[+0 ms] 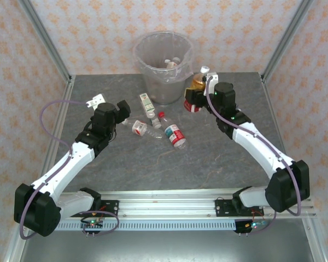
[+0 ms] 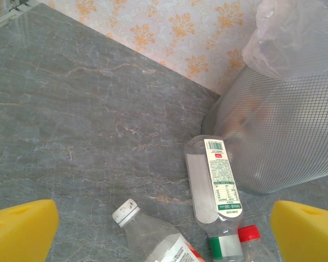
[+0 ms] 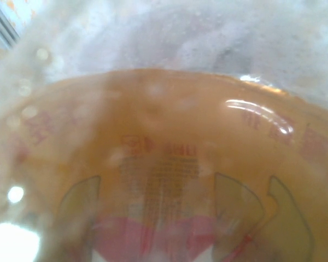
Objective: Put the plastic bottles in the bin
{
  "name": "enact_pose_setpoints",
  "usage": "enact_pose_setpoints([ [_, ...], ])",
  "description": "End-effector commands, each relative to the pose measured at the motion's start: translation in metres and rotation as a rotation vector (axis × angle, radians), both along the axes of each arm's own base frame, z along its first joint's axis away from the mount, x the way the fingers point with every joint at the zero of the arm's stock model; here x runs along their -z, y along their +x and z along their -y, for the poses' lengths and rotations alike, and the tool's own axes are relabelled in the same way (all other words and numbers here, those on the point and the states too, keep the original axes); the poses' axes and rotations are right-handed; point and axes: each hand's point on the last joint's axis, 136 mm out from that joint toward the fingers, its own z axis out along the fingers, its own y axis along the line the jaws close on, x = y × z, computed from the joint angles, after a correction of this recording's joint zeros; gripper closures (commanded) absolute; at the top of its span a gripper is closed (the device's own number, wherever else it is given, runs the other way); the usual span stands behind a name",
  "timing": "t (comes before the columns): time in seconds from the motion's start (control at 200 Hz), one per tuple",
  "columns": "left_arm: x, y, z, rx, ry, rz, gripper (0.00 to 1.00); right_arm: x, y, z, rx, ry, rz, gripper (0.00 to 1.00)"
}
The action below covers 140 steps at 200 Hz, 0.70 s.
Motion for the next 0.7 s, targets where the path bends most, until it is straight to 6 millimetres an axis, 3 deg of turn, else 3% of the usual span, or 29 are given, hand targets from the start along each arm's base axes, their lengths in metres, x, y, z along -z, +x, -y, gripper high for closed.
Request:
enact_pose_setpoints([
  [0.0,0.005,-0.007,-0.013,-0.053,0.033,-0.03,0.0,-0.048,0.014,-0.008,0.023,0.151,0.059,0.5],
  [0.13,0.008,-0.011,-0.019,-0.084,0.043,-0.044,0.0,-0.075,0.032,-0.014,0.035,0.22,0.075,0.5],
  [0.32,0.009,-0.016,-0.023,-0.093,0.053,-0.057,0.0,-0.099,0.061,-0.024,0.053,0.229,0.058,0.5],
  [0.696,0.012,-0.021,-0.026,-0.097,0.065,-0.072,0.0,-0.111,0.133,-0.036,0.159,0.179,0.03,0.52],
])
